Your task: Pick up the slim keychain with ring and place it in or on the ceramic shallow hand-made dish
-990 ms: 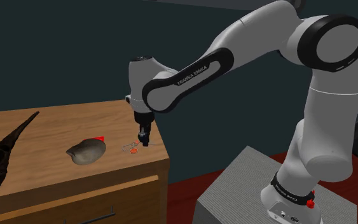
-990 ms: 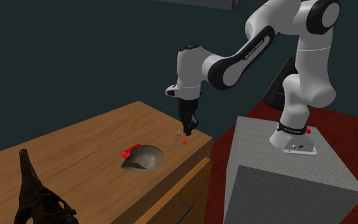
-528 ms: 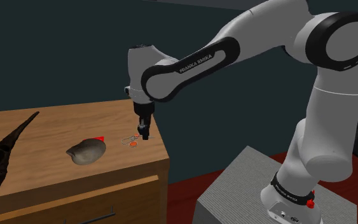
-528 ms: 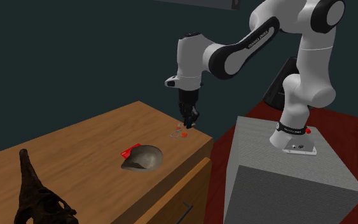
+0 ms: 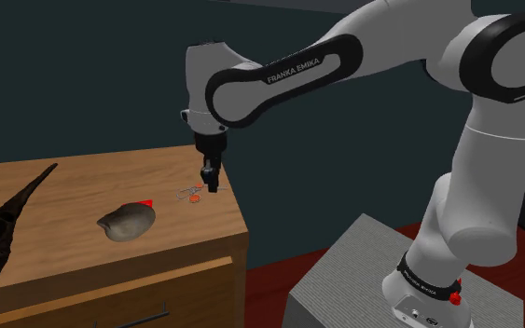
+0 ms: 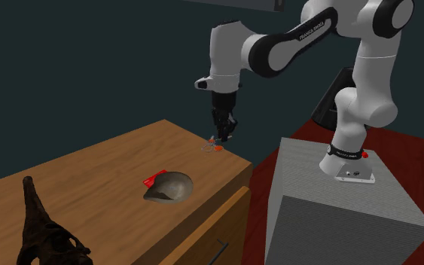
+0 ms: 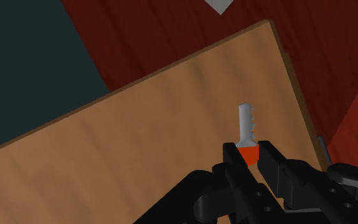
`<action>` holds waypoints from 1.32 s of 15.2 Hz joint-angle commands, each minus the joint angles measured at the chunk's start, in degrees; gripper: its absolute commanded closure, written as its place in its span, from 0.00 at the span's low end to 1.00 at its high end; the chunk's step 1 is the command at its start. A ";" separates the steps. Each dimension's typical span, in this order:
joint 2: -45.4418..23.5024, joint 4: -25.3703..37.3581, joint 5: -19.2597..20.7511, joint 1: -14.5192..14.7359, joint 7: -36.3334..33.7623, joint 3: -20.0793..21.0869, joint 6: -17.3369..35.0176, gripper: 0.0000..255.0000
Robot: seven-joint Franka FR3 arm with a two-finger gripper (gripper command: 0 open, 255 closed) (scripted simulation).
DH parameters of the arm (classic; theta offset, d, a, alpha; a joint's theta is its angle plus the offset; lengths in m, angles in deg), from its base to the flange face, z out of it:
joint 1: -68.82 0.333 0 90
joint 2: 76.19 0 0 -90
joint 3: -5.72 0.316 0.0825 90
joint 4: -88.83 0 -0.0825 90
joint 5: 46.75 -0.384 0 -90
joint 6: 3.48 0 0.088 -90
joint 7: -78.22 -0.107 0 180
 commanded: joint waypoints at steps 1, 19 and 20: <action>0.20 1.20 -0.07 0.05 -0.04 0.05 -1.42 1.00; -38.05 59.88 9.10 14.91 -10.56 0.41 -22.64 1.00; -37.71 58.48 9.07 14.70 -10.64 0.44 -21.61 1.00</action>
